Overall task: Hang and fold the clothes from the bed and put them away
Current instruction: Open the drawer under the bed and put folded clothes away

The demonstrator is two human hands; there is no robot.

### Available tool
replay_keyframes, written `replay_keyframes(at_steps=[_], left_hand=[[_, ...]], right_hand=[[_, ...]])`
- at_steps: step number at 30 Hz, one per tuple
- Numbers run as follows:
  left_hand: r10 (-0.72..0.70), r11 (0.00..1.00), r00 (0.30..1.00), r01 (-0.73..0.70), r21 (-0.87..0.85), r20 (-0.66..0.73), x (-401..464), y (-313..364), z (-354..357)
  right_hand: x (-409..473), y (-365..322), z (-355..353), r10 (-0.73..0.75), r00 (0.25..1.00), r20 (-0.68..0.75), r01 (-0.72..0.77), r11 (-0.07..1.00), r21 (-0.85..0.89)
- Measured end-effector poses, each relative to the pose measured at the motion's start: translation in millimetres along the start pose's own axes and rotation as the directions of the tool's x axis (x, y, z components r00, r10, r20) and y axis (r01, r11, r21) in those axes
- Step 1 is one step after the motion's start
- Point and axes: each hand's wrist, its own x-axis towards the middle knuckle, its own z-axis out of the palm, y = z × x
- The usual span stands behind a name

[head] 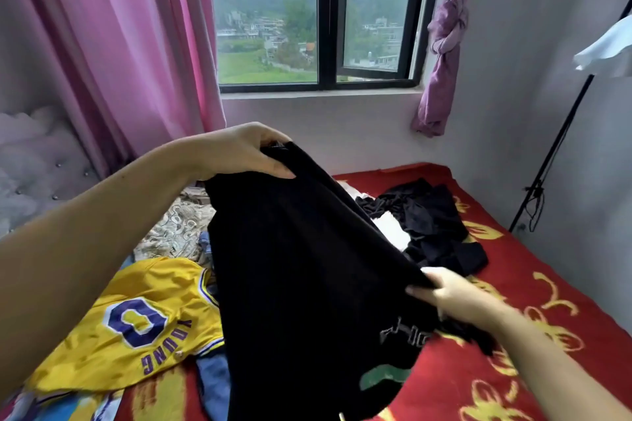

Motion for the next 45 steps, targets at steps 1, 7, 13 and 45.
replay_keyframes(at_steps=[1,7,13,45], left_hand=[[-0.049,0.999,0.998,0.049,0.019,0.038,2.1,-9.5,-3.3],[0.042,0.867,0.971,0.082,0.492,-0.236,58.6,-11.8,6.2],[0.415,0.858,0.721,-0.107,0.503,-0.554,78.3,21.8,0.1],[-0.069,0.853,0.981,-0.035,0.521,0.179,40.1,-295.3,544.0]], right_hand=[[-1.8,1.9,-14.1,0.003,0.998,-0.060,-0.002,1.000,0.014],[12.7,-3.4,-78.0,-0.076,0.911,-0.405,-0.050,0.955,-0.292],[-15.9,-33.5,-149.0,-0.426,0.611,-0.667,-0.021,0.834,-0.551],[13.9,388.7,104.9,0.706,0.594,-0.386,-0.742,0.666,0.077]])
